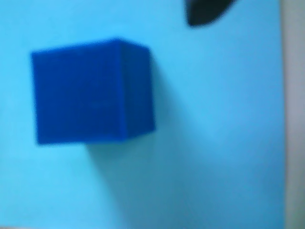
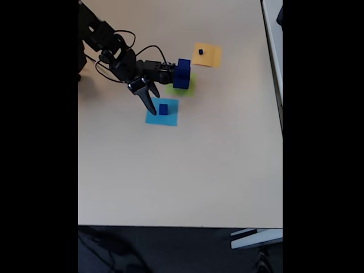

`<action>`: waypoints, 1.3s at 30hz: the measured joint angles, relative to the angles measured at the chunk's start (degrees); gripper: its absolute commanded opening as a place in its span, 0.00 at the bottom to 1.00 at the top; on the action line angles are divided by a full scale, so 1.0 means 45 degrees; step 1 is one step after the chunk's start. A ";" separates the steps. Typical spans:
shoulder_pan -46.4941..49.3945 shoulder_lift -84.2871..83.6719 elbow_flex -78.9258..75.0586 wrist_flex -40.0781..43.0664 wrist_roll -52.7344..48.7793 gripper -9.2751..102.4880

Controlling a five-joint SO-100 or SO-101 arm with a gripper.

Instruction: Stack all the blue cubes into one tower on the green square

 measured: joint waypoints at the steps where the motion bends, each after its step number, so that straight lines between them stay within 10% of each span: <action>1: -0.0020 -0.0078 0.0000 -0.0117 0.0000 0.45; 39: -0.0137 -0.2441 -0.0020 -0.2793 0.0117 0.26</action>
